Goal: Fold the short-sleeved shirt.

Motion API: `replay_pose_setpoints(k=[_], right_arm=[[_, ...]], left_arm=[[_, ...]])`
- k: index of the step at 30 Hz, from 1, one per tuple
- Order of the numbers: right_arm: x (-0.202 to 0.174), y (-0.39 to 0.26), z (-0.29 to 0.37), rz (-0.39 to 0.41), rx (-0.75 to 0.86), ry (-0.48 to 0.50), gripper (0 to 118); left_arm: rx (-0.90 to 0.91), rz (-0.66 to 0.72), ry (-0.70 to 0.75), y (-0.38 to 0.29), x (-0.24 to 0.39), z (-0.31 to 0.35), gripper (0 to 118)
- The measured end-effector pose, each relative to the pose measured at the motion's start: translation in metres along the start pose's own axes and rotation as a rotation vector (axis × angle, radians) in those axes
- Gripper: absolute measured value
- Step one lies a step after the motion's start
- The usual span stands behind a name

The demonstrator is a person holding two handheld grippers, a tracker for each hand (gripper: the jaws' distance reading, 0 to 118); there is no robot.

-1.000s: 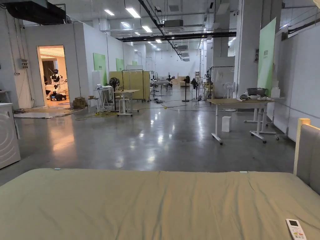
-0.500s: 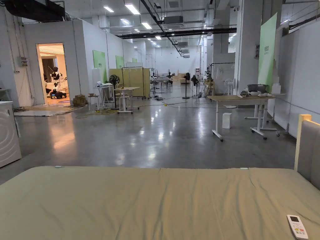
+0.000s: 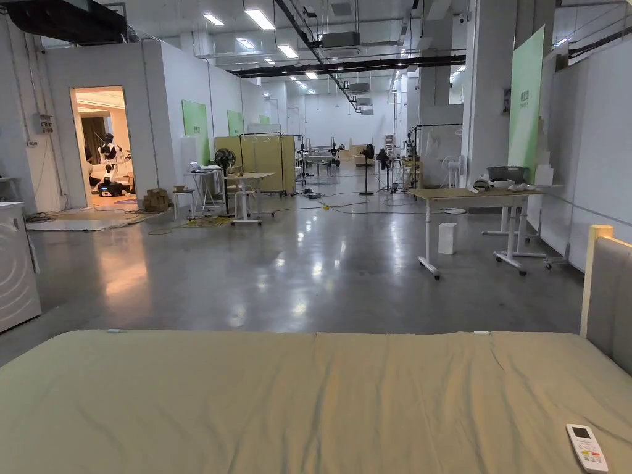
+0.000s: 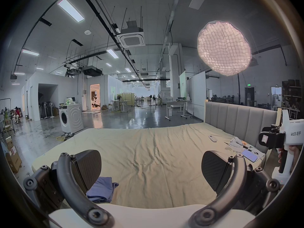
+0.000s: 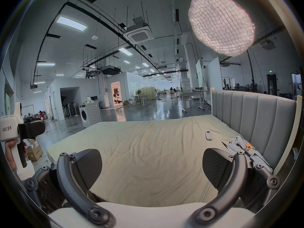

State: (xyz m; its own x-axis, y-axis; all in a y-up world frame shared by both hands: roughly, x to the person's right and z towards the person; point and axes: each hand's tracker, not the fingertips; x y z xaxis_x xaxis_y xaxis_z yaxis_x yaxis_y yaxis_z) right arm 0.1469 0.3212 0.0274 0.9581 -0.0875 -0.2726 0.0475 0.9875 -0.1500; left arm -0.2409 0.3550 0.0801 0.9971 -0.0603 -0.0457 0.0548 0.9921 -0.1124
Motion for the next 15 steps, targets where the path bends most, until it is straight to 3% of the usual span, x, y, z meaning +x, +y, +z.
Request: replay_pose_setpoints(k=[15], right_arm=[[0.0052, -0.0040, -0.0012, -0.050, -0.017, 0.013, 118]], left_arm=[[-0.011, -0.019, -0.004, -0.0021, 0.0017, -0.0003, 118]])
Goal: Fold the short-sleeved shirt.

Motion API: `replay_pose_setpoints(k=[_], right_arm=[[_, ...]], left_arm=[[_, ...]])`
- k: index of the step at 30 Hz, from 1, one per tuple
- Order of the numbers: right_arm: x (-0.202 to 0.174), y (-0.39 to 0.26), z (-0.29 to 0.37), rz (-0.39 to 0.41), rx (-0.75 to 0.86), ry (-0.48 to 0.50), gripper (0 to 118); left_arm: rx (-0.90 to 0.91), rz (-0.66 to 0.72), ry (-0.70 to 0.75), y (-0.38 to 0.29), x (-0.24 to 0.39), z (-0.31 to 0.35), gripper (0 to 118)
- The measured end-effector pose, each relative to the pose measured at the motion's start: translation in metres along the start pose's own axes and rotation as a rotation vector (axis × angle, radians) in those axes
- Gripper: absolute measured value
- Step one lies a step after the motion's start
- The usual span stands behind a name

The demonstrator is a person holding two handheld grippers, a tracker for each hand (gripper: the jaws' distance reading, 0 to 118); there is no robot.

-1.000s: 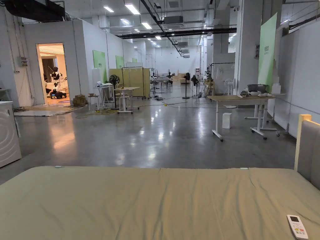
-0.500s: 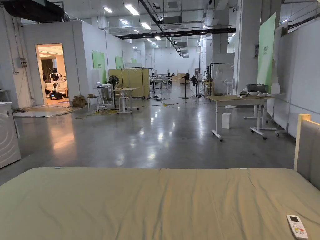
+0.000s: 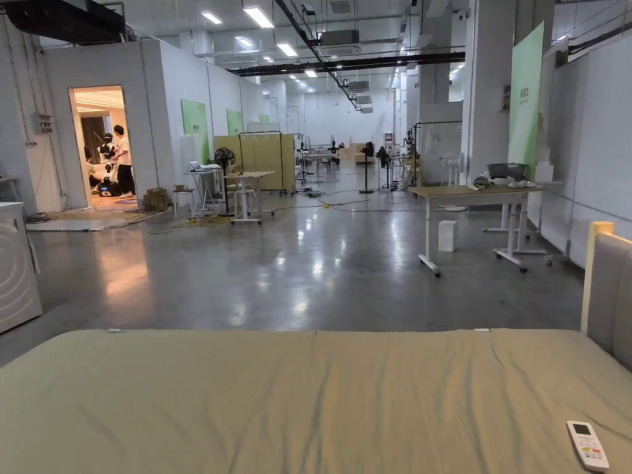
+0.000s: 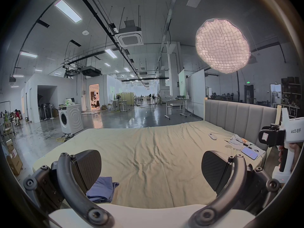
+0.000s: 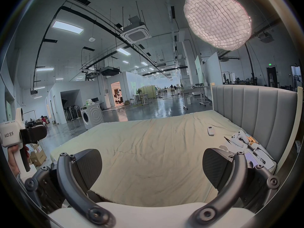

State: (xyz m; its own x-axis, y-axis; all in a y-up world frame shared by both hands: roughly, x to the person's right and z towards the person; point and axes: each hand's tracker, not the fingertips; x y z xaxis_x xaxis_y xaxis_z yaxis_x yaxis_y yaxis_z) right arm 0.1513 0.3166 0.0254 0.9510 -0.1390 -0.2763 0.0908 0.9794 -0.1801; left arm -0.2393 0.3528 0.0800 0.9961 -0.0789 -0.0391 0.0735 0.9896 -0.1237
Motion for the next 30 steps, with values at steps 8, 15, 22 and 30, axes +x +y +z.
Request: replay_pose_setpoints(k=[8, 15, 22, 30], right_arm=[[-0.0023, -0.0009, -0.0003, 0.017, -0.005, 0.001, 118], [-0.0033, 0.0008, 0.0005, 0.017, -0.001, 0.002, 118], [-0.0042, 0.0012, 0.0009, 0.021, -0.007, -0.007, 118], [-0.0008, 0.0027, 0.0029, 0.017, 0.014, -0.036, 118]], left_arm=[[-0.005, -0.001, -0.005, -0.0009, 0.0008, 0.0008, 118], [-0.001, 0.010, -0.002, -0.0017, -0.0021, 0.0029, 118], [0.002, 0.004, 0.000, -0.0022, -0.0025, 0.0043, 118], [-0.001, 0.000, -0.005, -0.0014, 0.0000, 0.0034, 118]])
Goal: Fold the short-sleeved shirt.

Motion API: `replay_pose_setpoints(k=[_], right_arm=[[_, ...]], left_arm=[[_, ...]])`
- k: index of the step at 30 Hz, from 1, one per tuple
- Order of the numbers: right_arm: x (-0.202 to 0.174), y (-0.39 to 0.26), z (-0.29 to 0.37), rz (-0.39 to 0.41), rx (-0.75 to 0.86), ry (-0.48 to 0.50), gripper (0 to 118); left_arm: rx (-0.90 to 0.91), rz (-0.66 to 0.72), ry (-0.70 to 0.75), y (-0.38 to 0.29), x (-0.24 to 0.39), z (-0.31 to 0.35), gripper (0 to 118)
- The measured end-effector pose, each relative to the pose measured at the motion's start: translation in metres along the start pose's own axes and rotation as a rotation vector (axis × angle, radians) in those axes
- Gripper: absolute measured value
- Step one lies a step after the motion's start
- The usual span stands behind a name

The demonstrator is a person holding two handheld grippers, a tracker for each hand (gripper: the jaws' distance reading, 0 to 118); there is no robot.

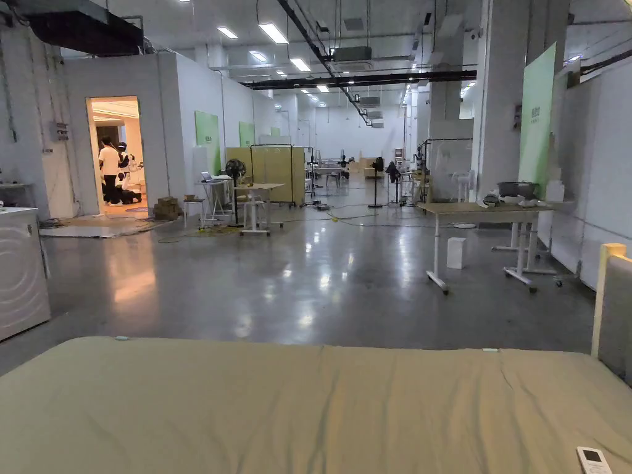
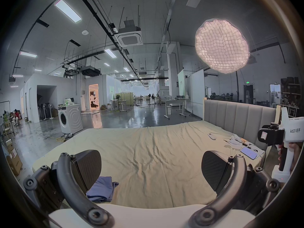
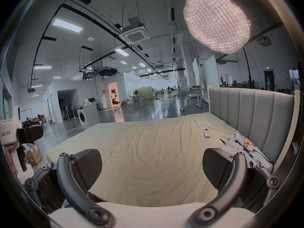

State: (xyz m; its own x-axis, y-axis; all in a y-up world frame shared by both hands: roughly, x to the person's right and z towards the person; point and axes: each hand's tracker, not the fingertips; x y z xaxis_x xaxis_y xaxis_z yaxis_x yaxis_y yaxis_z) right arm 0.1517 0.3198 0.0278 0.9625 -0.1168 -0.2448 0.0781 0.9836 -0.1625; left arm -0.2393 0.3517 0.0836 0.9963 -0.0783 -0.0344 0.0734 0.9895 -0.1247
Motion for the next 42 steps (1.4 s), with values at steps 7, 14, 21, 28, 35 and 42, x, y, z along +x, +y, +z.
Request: replay_pose_setpoints(k=[7, 14, 21, 28, 35, 42], right_arm=[[0.007, 0.013, -0.002, -0.110, -0.018, -0.002, 118], [-0.004, 0.032, -0.005, -0.139, -0.118, -0.090, 118], [-0.018, 0.032, -0.004, -0.142, -0.137, -0.128, 118], [-0.019, 0.036, -0.010, -0.176, -0.154, -0.097, 118], [-0.022, 0.032, -0.017, -0.183, -0.163, -0.160, 118], [-0.014, 0.025, -0.017, -0.160, -0.076, 0.039, 118]], left_arm=[[-0.004, 0.005, -0.008, 0.003, 0.001, 0.001, 118], [0.004, 0.004, -0.019, 0.006, 0.003, 0.001, 118], [-0.001, 0.008, -0.019, 0.007, 0.004, -0.001, 118], [0.003, 0.042, -0.034, 0.008, 0.000, -0.001, 118], [-0.006, 0.042, -0.035, 0.008, 0.000, -0.002, 118], [0.000, 0.028, -0.027, 0.009, 0.000, -0.001, 118]])
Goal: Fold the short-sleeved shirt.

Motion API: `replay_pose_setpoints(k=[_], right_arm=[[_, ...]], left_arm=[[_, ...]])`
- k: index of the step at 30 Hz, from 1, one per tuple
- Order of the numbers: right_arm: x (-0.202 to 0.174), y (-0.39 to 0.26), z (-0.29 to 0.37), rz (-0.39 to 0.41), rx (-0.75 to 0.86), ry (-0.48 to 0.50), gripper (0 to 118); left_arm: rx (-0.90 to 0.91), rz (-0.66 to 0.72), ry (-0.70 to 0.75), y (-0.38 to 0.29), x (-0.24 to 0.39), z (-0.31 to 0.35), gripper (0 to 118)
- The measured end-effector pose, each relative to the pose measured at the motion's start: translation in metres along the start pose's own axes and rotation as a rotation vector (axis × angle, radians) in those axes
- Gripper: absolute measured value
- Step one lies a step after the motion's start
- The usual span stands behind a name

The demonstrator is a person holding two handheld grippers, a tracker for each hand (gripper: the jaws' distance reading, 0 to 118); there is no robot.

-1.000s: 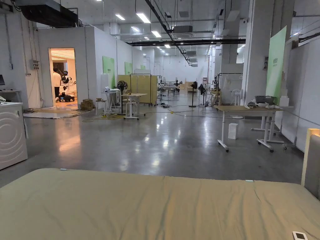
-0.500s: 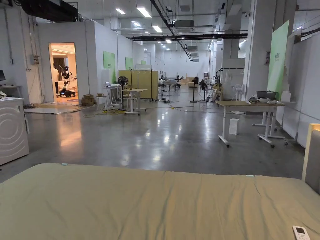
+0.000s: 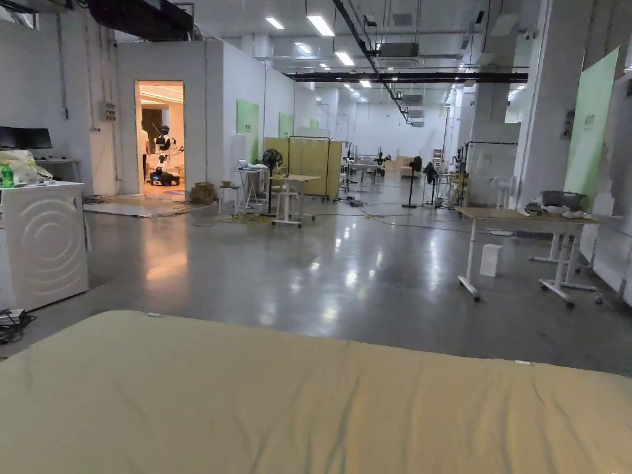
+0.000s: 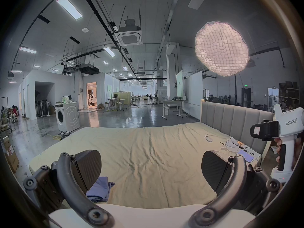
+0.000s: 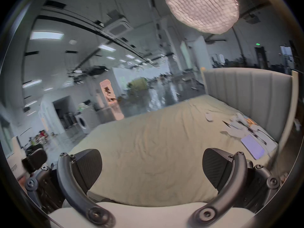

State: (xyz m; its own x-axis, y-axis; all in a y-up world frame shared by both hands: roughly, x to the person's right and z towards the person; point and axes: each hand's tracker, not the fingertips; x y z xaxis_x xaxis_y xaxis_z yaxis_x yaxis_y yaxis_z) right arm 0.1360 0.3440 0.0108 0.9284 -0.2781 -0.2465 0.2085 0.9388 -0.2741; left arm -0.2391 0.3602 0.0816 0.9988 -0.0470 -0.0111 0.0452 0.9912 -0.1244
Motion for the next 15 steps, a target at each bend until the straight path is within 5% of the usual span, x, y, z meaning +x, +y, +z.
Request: replay_pose_setpoints(k=[3, 15], right_arm=[[0.003, 0.001, 0.007, 0.078, 0.085, 0.087, 118], [-0.008, -0.001, 0.007, 0.172, 0.070, 0.053, 118]], left_arm=[[0.009, -0.005, 0.008, 0.002, 0.001, 0.006, 118], [-0.001, 0.006, -0.005, -0.010, -0.006, 0.002, 118]])
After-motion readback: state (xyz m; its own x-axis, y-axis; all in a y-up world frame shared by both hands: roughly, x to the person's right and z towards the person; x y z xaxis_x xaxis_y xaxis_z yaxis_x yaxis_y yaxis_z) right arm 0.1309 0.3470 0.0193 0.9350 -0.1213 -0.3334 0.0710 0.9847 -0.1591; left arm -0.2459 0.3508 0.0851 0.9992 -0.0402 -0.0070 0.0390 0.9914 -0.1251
